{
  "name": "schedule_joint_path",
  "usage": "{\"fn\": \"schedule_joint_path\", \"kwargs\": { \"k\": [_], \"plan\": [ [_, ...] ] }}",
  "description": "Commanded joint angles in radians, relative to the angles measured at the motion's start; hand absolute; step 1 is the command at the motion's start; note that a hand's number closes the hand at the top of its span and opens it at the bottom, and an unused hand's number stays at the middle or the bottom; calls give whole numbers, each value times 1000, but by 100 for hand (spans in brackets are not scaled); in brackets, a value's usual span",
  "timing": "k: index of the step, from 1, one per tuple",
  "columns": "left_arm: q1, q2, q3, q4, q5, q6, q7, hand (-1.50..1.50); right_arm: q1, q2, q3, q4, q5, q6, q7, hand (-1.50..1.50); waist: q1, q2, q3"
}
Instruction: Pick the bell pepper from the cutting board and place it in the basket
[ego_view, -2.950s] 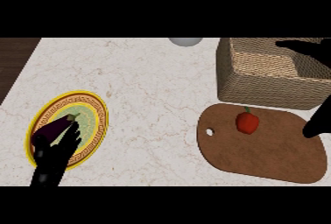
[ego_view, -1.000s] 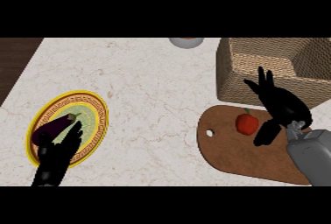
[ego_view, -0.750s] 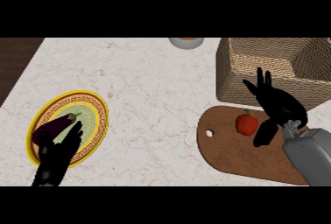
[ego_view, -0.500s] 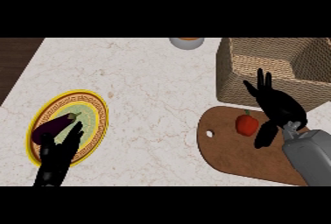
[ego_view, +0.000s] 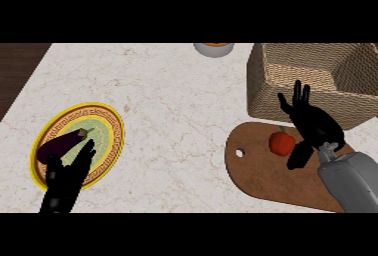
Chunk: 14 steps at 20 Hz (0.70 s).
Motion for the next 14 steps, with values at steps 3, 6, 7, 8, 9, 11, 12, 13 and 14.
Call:
{"fn": "schedule_joint_path", "kwargs": {
  "k": [3,6,7,8,9,11,12,13,14],
  "plan": [
    [-16,25,42,76,31,-45,-2,0,-5,-8,-43,143,-19,34,-33,-150,0,47,15],
    [5,-5,7,50,-4,-10,16,0,19,5,42,118,66,-11,-76,150,3,45,16],
    [12,-22,7,67,-5,-6,-14,0,5,12,57,121,85,-15,-76,150,6,46,15],
    [32,-24,-8,49,-12,-12,-22,0,35,-2,65,116,107,-43,-94,150,5,44,16],
    [58,8,9,12,1,-30,-11,0,35,-29,48,103,117,-47,-103,150,6,42,16],
    [9,9,25,55,2,-31,-9,0,31,-16,67,114,128,-39,-102,150,3,45,15],
    [-2,-8,-5,25,-12,-19,23,0,13,-12,65,155,131,-51,-129,150,11,48,16],
    [-3,0,19,41,16,-33,34,0,-3,16,86,132,147,-29,-78,150,11,47,15],
    [-16,-2,14,38,-6,-16,33,0,9,69,126,124,182,-61,-40,150,11,47,15]
  ]
}}
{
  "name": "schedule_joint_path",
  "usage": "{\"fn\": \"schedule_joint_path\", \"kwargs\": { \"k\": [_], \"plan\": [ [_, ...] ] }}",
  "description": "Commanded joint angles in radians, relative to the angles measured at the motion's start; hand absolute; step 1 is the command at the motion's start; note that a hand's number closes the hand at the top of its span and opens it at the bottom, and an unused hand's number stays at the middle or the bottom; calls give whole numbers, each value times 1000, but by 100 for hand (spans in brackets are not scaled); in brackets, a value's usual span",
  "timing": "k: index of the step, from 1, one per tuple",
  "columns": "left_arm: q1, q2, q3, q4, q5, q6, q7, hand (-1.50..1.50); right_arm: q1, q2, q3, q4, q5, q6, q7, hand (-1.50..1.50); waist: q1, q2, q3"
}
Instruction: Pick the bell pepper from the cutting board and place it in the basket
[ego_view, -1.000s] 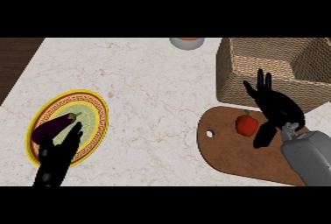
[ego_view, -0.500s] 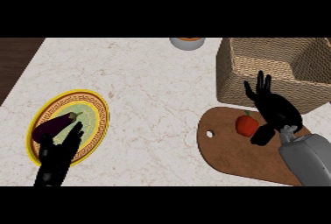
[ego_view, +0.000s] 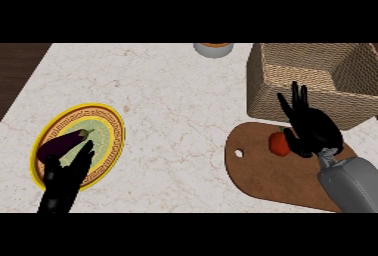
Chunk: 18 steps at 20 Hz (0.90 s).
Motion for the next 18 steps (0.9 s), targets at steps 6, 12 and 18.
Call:
{"fn": "schedule_joint_path", "kwargs": {
  "k": [6,12,18],
  "plan": [
    [-22,9,0,32,2,-24,35,0,-75,413,202,92,147,-11,363,150,41,54,16],
    [-40,-18,3,26,-10,8,61,0,-175,492,277,239,210,-211,468,150,18,50,18],
    [-14,-21,4,36,-4,-9,25,0,-190,495,163,-72,30,-568,493,150,11,49,22]
  ]
}}
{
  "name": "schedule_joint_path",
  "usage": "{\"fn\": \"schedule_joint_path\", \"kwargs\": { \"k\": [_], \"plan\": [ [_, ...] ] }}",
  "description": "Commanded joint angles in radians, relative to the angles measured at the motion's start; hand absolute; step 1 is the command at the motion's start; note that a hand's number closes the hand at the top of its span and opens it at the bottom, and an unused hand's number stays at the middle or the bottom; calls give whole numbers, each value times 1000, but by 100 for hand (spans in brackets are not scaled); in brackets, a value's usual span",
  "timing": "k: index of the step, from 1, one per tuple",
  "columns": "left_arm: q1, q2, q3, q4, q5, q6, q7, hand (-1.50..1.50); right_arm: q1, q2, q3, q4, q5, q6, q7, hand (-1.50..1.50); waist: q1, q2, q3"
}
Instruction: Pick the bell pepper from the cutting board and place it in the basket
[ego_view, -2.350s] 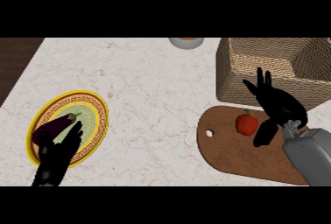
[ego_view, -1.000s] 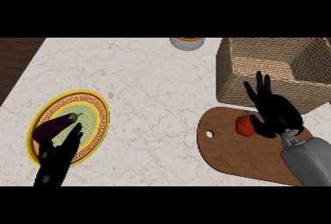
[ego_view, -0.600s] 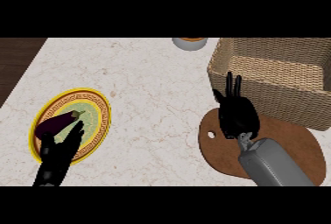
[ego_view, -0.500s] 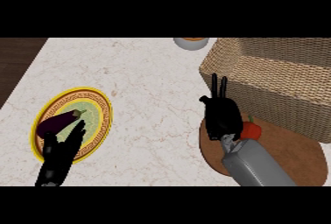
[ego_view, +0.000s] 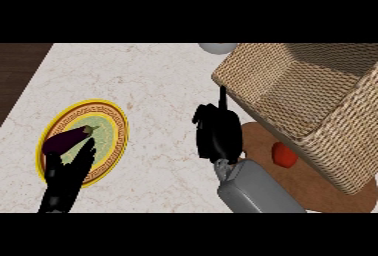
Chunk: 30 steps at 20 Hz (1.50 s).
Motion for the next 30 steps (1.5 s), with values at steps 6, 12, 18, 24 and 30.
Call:
{"fn": "schedule_joint_path", "kwargs": {
  "k": [6,12,18,24,30],
  "plan": [
    [11,7,28,30,15,-4,39,0,-129,17,-149,-265,-6,-245,103,150,-33,9,-3],
    [50,-26,1,28,-21,12,13,0,-281,-41,-332,-330,15,-71,213,150,-33,10,-4],
    [29,-10,37,77,-16,-17,-40,0,-409,-143,-549,-287,-77,11,187,150,-28,14,-4],
    [66,1,19,-71,-12,-22,66,0,-447,-215,-656,-163,-130,27,114,150,-18,13,-3],
    [26,-48,9,77,-51,-14,-18,0,-460,-302,-713,-18,-171,44,-9,150,-23,17,-4]
  ]
}}
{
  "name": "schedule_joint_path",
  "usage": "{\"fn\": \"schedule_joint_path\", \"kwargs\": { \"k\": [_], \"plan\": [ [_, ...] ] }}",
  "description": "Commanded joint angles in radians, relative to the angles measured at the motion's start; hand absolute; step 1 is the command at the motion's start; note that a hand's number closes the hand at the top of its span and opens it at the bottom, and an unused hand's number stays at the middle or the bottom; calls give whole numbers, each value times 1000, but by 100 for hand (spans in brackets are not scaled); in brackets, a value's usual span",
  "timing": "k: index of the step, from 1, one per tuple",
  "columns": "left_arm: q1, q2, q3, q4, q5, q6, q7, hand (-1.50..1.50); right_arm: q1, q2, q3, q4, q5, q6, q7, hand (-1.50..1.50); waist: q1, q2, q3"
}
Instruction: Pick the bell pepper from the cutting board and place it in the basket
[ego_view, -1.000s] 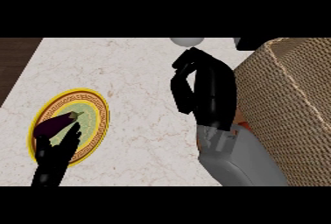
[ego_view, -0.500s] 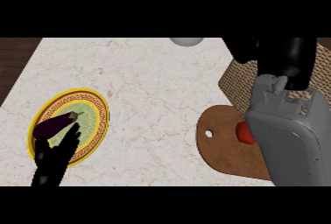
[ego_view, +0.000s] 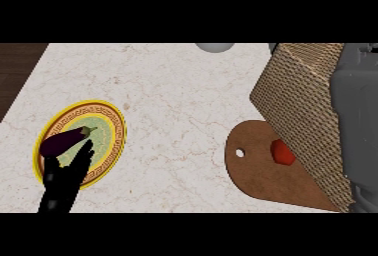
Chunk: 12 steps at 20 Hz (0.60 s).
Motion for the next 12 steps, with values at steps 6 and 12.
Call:
{"fn": "schedule_joint_path", "kwargs": {
  "k": [6,12],
  "plan": [
    [-33,-12,16,72,-6,-10,27,0,11,-70,-98,315,-61,-101,-280,150,8,12,-9],
    [-39,-8,19,36,-5,-21,74,0,-27,-80,-213,462,-157,-177,-375,150,10,10,-9]
  ]
}}
